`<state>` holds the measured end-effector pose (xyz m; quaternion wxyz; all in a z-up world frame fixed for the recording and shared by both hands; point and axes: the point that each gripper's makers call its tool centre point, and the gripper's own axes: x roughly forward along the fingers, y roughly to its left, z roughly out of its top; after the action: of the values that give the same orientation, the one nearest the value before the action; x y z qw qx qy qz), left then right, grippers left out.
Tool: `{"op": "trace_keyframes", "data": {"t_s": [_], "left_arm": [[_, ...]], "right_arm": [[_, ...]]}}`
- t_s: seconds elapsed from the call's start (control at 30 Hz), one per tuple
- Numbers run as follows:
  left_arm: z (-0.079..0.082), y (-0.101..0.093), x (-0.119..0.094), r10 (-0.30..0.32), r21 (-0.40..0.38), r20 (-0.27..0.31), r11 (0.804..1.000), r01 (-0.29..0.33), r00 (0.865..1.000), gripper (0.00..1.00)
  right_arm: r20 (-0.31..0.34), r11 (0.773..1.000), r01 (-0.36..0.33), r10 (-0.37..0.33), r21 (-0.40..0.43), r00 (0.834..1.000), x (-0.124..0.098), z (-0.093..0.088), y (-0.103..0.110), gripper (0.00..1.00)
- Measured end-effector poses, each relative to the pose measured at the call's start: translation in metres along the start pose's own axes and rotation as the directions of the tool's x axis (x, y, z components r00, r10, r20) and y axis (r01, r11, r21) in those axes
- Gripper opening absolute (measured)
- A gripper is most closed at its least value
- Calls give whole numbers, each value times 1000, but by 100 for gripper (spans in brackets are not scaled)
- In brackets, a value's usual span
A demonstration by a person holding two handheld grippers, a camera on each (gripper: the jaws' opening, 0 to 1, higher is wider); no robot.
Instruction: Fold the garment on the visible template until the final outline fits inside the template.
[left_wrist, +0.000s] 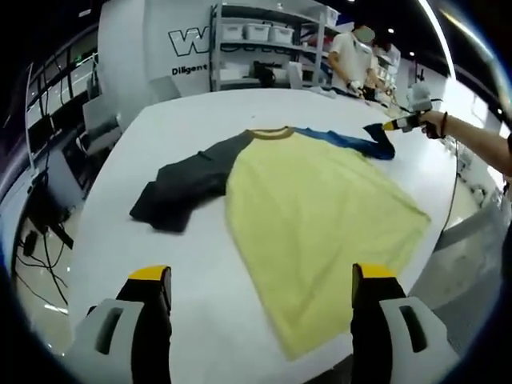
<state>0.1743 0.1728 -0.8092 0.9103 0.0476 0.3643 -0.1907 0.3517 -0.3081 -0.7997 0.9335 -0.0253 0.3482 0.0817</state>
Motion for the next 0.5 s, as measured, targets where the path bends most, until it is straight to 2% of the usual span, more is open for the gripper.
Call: {"op": "trace_keyframes", "data": {"t_s": [0.5], "left_arm": [[-2,-12,1,-30,40,-24,999,31,999,99]], "right_arm": [[84,994,-112,111,12,990,2,45,54,0]]}}
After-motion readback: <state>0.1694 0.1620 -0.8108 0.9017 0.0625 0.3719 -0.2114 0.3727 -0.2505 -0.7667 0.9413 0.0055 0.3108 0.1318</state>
